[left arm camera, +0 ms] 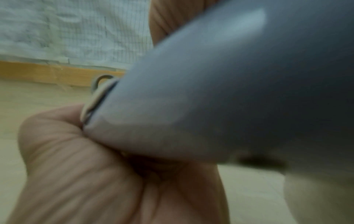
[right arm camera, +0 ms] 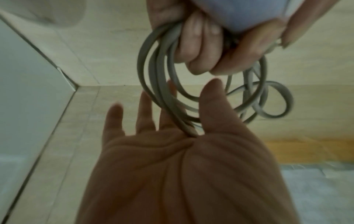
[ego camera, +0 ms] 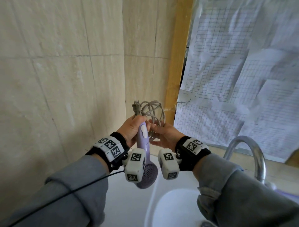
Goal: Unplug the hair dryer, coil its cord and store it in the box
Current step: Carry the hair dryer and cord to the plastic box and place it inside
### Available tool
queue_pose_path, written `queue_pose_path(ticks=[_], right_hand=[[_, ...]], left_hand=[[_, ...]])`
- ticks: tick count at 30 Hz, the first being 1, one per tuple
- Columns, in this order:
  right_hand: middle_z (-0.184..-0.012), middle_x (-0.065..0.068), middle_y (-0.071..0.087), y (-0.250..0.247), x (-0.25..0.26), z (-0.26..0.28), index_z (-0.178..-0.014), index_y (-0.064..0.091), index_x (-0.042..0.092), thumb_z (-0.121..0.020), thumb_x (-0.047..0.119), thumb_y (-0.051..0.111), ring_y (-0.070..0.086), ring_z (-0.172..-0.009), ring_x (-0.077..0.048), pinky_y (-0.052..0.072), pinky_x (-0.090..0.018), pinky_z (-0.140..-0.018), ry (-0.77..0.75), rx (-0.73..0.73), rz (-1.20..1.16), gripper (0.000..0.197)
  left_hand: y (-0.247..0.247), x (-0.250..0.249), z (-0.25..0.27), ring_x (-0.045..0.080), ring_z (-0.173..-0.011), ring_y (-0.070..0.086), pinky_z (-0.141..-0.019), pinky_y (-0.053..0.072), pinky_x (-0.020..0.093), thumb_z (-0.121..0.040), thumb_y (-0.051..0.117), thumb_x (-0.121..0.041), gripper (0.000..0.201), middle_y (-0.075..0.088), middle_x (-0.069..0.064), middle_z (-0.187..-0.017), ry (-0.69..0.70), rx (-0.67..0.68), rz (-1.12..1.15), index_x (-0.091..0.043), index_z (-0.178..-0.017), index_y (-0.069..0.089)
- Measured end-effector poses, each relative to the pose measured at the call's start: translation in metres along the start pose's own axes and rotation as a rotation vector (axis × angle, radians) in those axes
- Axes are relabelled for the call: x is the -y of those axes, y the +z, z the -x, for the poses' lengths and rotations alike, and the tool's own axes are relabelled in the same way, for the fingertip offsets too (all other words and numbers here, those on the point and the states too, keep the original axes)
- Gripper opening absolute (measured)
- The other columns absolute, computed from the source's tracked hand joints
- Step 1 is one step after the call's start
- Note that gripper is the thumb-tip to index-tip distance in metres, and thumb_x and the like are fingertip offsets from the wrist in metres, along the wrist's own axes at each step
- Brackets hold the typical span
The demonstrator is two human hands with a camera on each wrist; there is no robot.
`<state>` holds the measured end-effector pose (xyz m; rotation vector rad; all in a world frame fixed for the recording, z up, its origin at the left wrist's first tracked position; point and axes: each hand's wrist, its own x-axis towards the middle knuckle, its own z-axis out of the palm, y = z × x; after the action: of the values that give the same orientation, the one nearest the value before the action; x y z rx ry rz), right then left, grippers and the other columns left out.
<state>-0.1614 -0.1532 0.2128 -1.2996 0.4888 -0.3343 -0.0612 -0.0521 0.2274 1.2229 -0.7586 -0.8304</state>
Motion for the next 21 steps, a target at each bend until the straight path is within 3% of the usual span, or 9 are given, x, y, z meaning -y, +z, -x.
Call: queue_pose_path(ticks=[1,3,5,7,9,11,13,16,21], right_hand=[[-0.085,-0.003,0.067,0.0,0.001,0.003,-0.103,0.056,0.013,-0.093,0.017,0.054,0.062,-0.08,-0.018,0.049,-0.04,-0.083,-0.017,0.001,-0.047,0.01],[-0.077,-0.006,0.06,0.001,0.003,0.011,-0.091,0.055,0.012,-0.099,0.019,0.044,0.06,-0.069,-0.019,0.052,-0.037,-0.074,-0.035,-0.063,-0.079,0.015],[-0.092,-0.019,0.059,-0.001,0.001,0.014,-0.099,0.057,0.009,-0.1,0.029,0.04,0.058,-0.085,-0.025,0.05,-0.043,-0.086,-0.026,-0.115,-0.01,0.027],[-0.118,-0.031,0.057,-0.001,0.001,0.021,-0.119,0.055,0.003,-0.098,0.04,0.038,0.059,-0.105,-0.033,0.047,-0.047,-0.098,-0.001,-0.143,0.09,0.045],[-0.134,-0.027,0.051,-0.002,0.003,0.028,-0.129,0.051,0.007,-0.096,0.047,0.038,0.053,-0.123,-0.04,0.046,-0.046,-0.1,0.025,-0.142,0.156,0.054],[-0.136,-0.031,0.044,-0.006,0.005,0.037,-0.128,0.049,0.007,-0.089,0.051,0.044,0.049,-0.124,-0.044,0.047,-0.044,-0.097,0.019,-0.146,0.21,0.059],[-0.119,-0.031,0.057,-0.014,0.008,0.047,-0.117,0.052,0.006,-0.078,0.043,0.057,0.061,-0.101,-0.035,0.051,-0.037,-0.087,-0.004,-0.133,0.261,0.054],[-0.083,0.0,0.061,-0.021,0.011,0.061,-0.096,0.051,0.016,-0.072,0.018,0.067,0.06,-0.078,-0.011,0.051,-0.027,-0.073,-0.019,-0.115,0.382,0.029],[-0.105,-0.007,0.068,-0.031,0.014,0.064,-0.116,0.053,0.007,-0.031,0.041,0.091,0.069,-0.094,-0.017,0.06,-0.036,-0.08,-0.147,-0.303,0.634,0.099]], left_hand=[[0.003,0.0,0.0,0.009,-0.037,0.046,-0.046,0.041,0.019,-0.089,0.044,-0.019,0.037,0.049,-0.004,-0.04,-0.013,0.01,-0.001,-0.01,-0.053,0.05],[0.011,0.001,-0.002,0.009,-0.038,0.049,-0.049,0.043,0.022,-0.084,0.048,-0.018,0.031,0.051,-0.003,-0.039,-0.025,0.016,-0.027,-0.009,-0.055,0.05],[0.019,0.003,-0.002,0.011,-0.043,0.056,-0.052,0.049,0.022,-0.078,0.056,-0.019,0.02,0.059,-0.001,-0.044,-0.017,0.046,-0.032,-0.008,-0.061,0.055],[0.025,0.009,-0.004,0.018,-0.067,0.068,-0.072,0.058,0.031,-0.079,0.064,-0.02,0.011,0.071,0.007,-0.07,-0.027,0.075,0.02,-0.009,-0.078,0.065],[0.029,0.013,-0.005,0.029,-0.09,0.067,-0.092,0.052,0.046,-0.082,0.066,-0.023,0.018,0.071,0.015,-0.094,-0.05,0.079,0.087,-0.009,-0.094,0.068],[0.035,0.016,-0.007,0.032,-0.097,0.066,-0.098,0.048,0.051,-0.081,0.066,-0.033,0.035,0.071,0.016,-0.1,-0.076,0.109,0.116,-0.007,-0.105,0.066],[0.042,0.017,-0.007,0.037,-0.108,0.064,-0.099,0.047,0.052,-0.078,0.065,-0.041,0.055,0.068,0.022,-0.113,-0.102,0.178,0.121,-0.004,-0.119,0.061],[0.054,0.015,-0.002,0.037,-0.116,0.06,-0.096,0.051,0.046,-0.082,0.059,-0.043,0.062,0.063,0.025,-0.124,-0.117,0.243,0.096,-0.002,-0.128,0.053],[0.082,-0.005,0.011,0.023,-0.088,0.07,-0.07,0.06,0.029,-0.092,0.05,-0.035,0.047,0.065,0.023,-0.117,-0.082,0.256,0.072,-0.001,-0.125,0.053]])
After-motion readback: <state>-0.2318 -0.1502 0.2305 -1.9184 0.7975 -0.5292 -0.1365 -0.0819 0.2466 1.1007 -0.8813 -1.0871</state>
